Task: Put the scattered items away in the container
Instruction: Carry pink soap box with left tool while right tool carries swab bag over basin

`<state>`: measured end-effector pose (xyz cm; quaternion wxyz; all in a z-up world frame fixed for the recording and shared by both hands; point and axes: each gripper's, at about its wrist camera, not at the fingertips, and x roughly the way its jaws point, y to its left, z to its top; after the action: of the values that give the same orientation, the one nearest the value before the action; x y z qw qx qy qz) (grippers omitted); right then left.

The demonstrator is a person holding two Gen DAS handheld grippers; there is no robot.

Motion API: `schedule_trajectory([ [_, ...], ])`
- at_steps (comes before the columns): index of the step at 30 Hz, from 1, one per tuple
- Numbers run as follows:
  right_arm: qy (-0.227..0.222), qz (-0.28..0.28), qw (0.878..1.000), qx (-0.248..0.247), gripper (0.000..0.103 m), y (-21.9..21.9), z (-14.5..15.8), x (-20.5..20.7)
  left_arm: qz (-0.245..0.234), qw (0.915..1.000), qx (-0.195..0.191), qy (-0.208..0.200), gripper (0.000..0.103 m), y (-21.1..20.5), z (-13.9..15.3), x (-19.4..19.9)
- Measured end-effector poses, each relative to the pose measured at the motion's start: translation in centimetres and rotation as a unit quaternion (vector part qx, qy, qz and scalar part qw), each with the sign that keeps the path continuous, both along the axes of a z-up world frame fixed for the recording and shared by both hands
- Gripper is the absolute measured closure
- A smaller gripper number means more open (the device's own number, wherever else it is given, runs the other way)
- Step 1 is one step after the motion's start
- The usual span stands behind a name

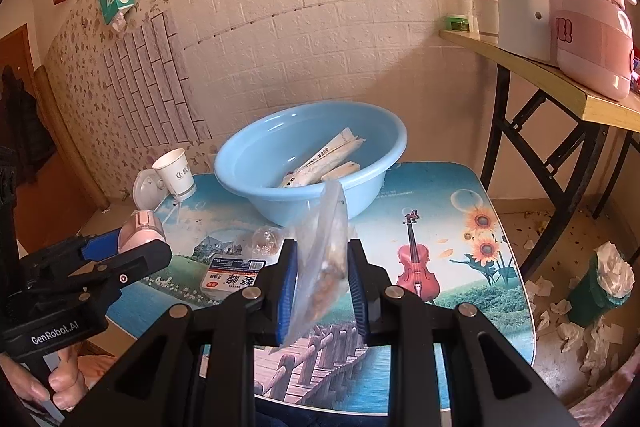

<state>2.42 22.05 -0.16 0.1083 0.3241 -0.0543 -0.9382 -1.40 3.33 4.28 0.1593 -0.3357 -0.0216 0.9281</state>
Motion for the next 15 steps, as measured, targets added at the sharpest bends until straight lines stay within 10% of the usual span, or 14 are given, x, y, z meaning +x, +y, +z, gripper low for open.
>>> schedule_trajectory([
  [15,-0.03,0.013,0.999,-0.025,0.091,2.3,-1.6,-4.0,0.009,0.9997,0.005,-0.023,0.053,0.0,-1.2,-3.3],
])
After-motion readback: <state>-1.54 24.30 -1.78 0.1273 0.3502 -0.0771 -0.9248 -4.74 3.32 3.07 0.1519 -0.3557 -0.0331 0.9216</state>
